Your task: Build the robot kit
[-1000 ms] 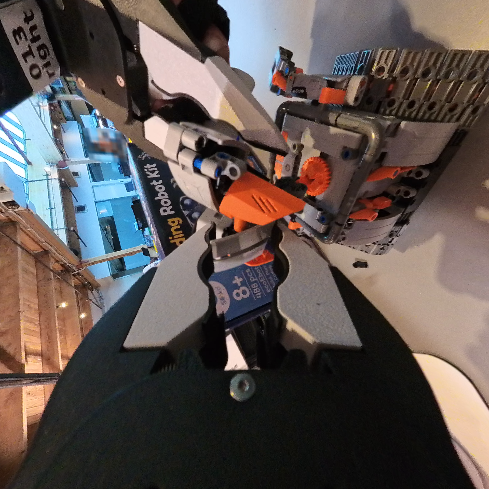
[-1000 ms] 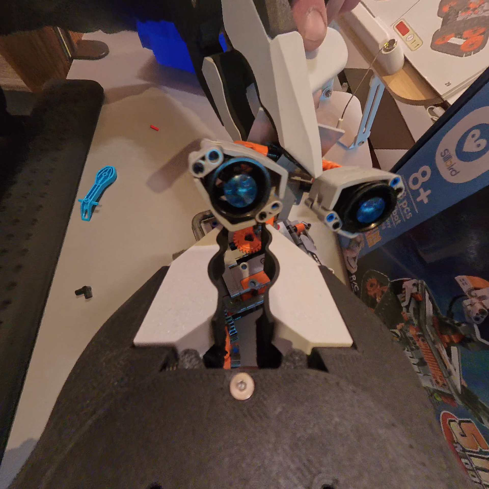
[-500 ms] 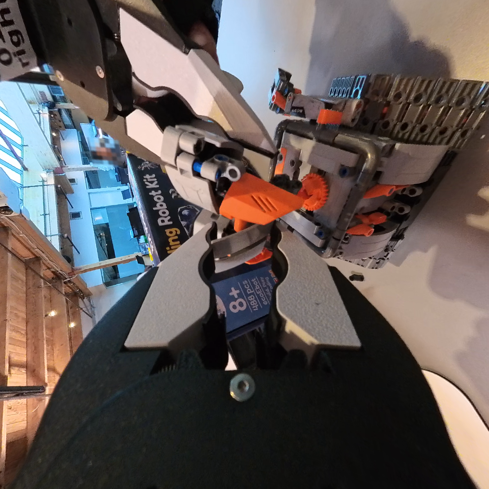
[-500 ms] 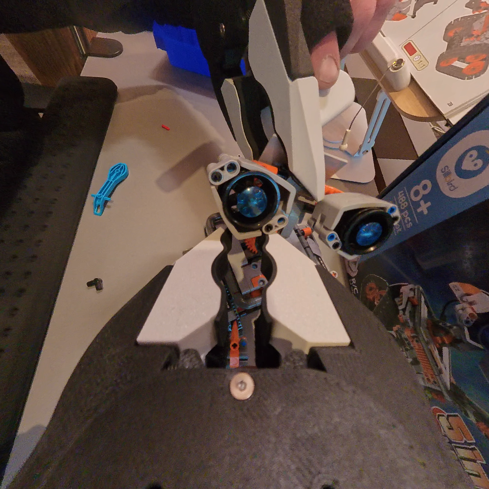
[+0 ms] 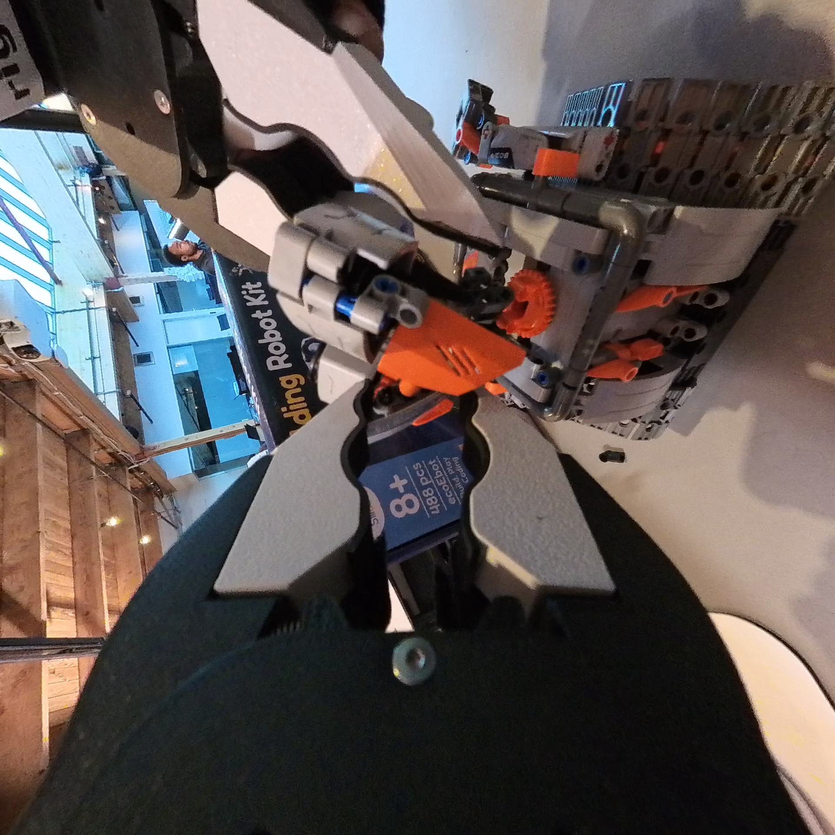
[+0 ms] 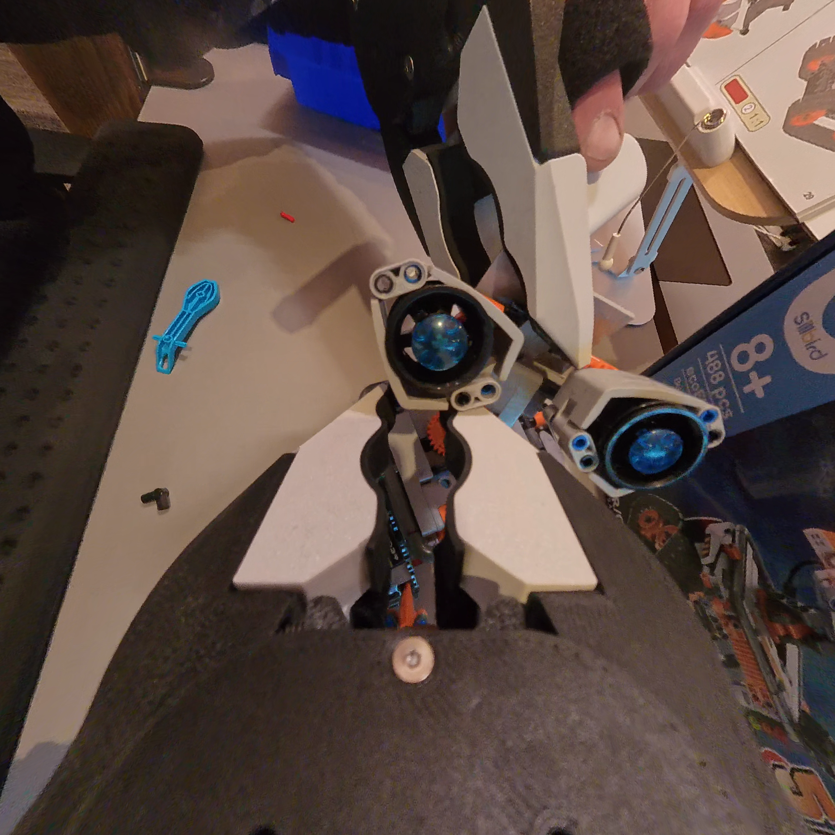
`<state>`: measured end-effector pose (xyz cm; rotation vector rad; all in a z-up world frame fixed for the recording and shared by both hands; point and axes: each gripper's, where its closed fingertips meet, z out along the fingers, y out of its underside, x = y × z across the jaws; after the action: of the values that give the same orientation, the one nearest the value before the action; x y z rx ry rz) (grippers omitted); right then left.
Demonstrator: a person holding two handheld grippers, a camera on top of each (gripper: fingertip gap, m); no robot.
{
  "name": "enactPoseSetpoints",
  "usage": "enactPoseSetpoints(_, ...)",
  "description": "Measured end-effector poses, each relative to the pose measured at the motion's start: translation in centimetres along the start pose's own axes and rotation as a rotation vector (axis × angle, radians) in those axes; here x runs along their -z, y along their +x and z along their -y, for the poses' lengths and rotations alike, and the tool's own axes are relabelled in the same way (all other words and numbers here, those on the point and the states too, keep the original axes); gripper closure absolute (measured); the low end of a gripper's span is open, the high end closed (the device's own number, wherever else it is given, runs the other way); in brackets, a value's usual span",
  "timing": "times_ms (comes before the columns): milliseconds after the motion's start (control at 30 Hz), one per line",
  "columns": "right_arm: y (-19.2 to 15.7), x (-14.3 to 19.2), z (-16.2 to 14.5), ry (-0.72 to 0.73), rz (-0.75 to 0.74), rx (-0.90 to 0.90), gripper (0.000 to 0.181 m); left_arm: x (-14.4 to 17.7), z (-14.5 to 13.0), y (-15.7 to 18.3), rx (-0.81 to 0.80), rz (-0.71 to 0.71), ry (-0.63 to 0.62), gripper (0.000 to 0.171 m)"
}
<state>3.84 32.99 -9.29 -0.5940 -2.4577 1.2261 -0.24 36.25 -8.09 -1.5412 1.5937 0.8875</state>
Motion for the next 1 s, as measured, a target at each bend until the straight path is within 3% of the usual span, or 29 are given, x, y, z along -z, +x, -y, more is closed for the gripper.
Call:
enactPoseSetpoints(567,1.1,2.3,0.0,0.095,0.025,-0.087,0.15,0.8,-0.4,0.2,0.094,-0.054,-0.095,0.138)
enactPoseSetpoints(1000,2.7,0.9,-2.3,-0.052,-0.101,-0.019,0.149,2.0,-0.3,-0.4,0.123,-0.099,-0.208,0.139)
